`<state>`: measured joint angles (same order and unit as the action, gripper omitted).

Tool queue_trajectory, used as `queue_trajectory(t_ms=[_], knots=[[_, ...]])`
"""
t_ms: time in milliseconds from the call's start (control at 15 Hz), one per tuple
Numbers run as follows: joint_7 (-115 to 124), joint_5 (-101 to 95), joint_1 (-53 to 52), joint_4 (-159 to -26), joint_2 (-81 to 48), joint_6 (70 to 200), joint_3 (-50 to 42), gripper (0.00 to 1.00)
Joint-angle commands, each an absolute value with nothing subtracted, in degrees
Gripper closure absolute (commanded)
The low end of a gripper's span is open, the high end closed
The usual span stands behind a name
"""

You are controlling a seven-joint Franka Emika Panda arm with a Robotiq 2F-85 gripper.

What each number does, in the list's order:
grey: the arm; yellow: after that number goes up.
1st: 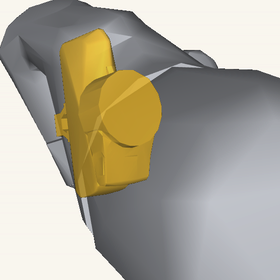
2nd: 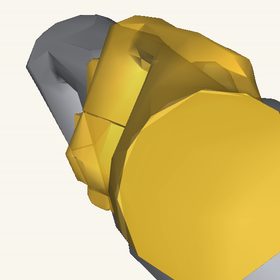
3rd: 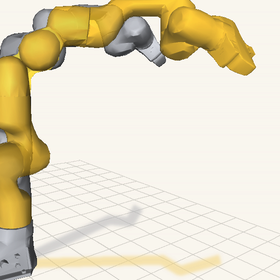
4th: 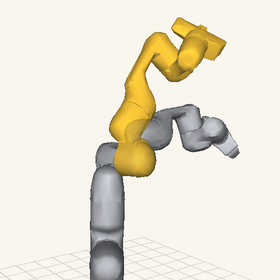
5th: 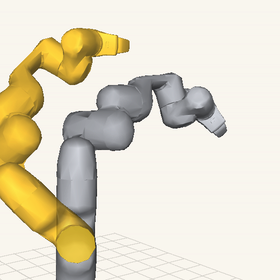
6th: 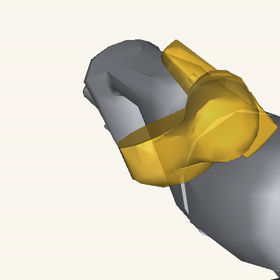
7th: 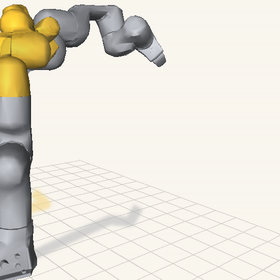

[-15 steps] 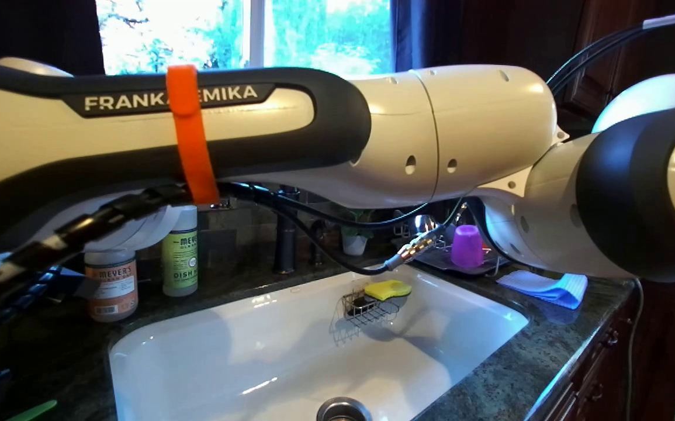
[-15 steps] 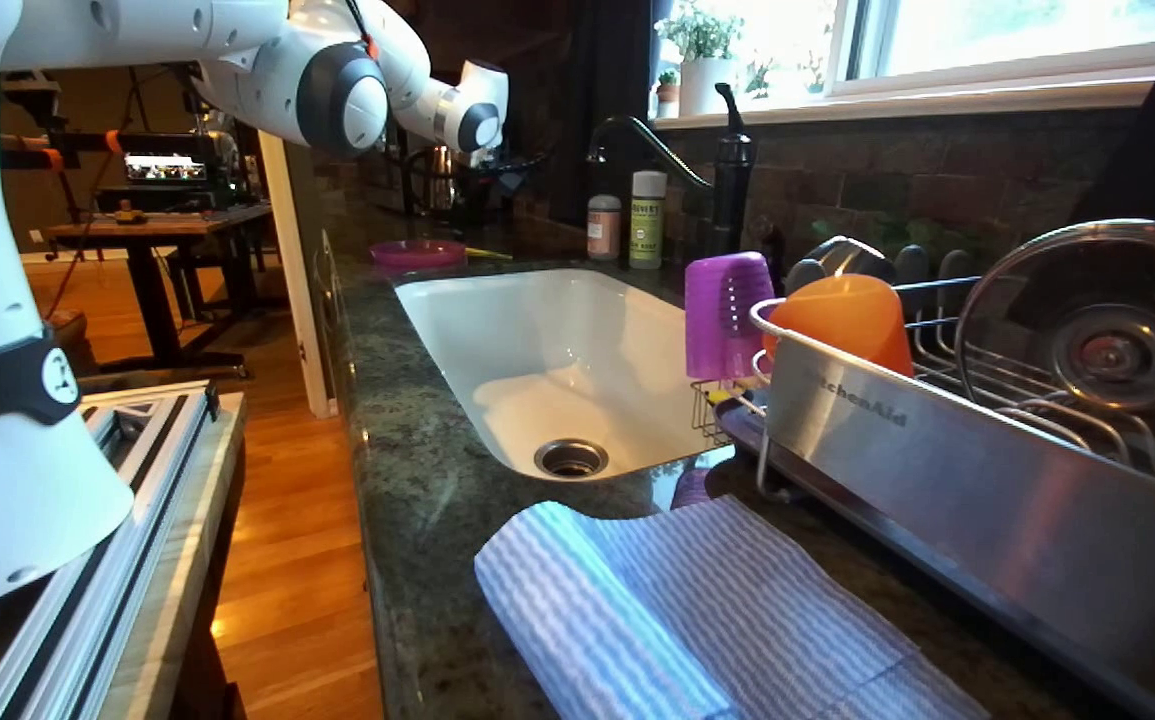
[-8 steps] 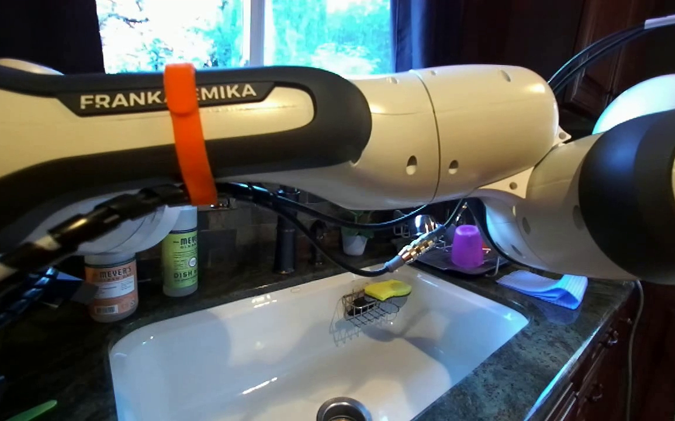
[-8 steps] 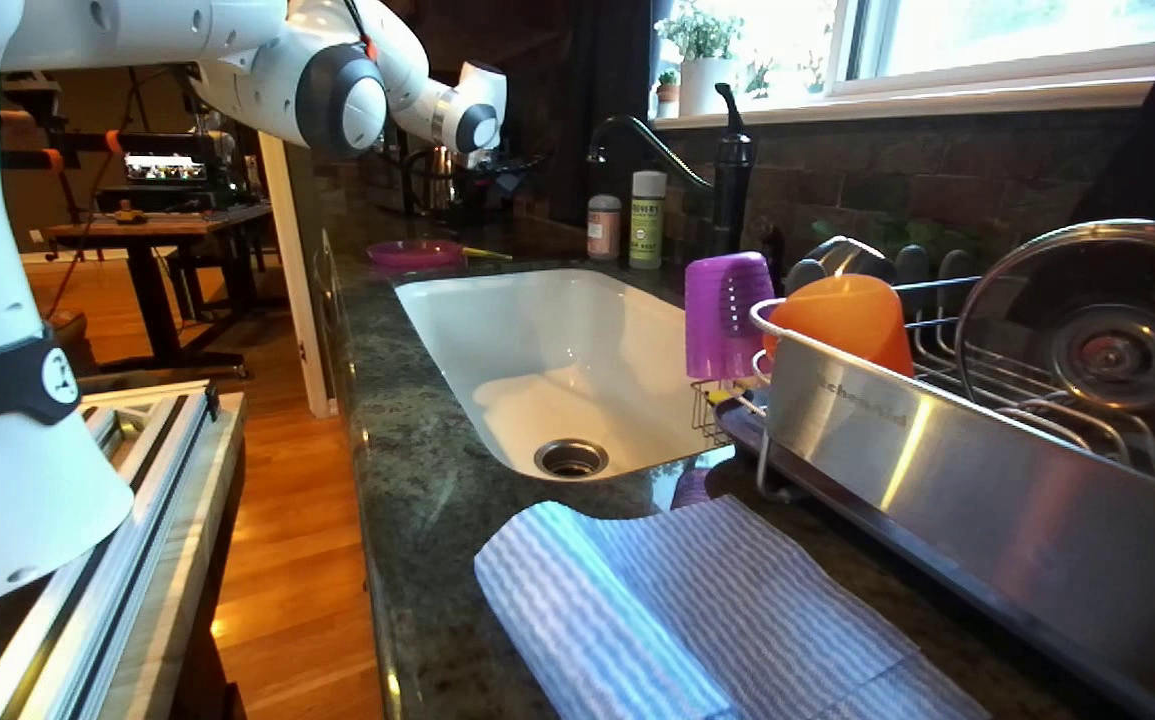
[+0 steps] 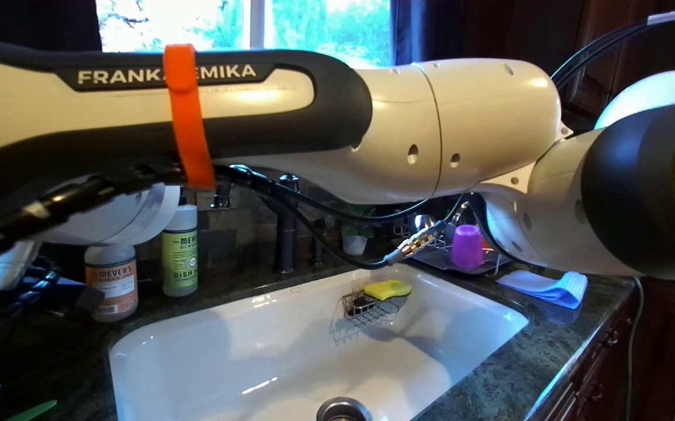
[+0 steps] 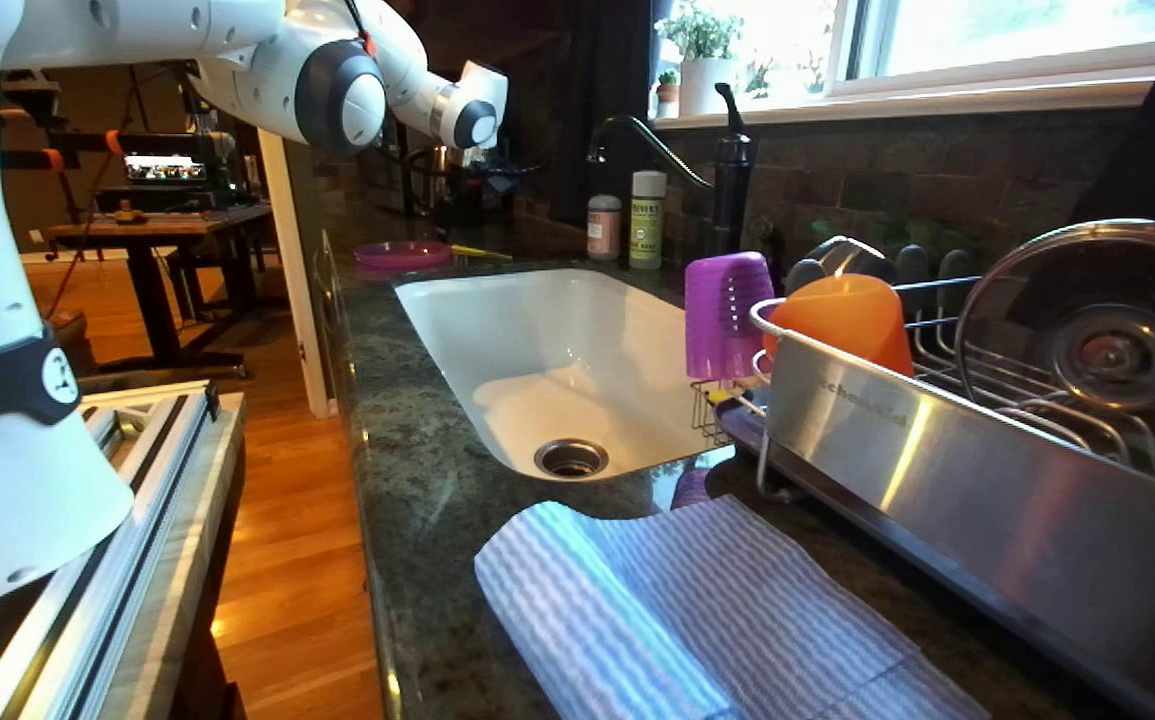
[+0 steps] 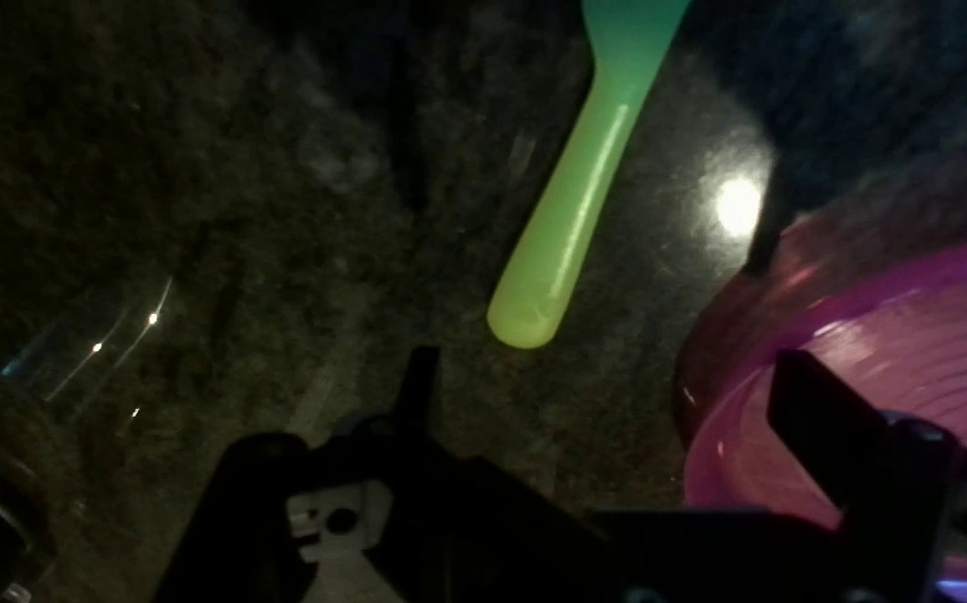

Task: Put the knife on the plate

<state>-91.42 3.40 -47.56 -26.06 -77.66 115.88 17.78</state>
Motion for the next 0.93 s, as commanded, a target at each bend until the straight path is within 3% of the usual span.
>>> queue_trajectory(t_ms=[0, 400, 533, 800, 867], knots=[[-88.46, 2.98, -48.12, -25.95, -77.60, 118.17, 15.62, 0.00], [-86.88, 3.36, -46.95, -26.78, -77.38, 119.89, 15.19, 0.02], [-86.95, 3.51, -46.95, -25.93, -78.18, 118.83, 15.49, 0.24], [-87.50, 3.47, -47.21, -25.13, -79.18, 118.46, 15.61, 0.39], [-87.49, 3.40, -47.25, -25.18, -79.33, 118.33, 15.54, 0.47]])
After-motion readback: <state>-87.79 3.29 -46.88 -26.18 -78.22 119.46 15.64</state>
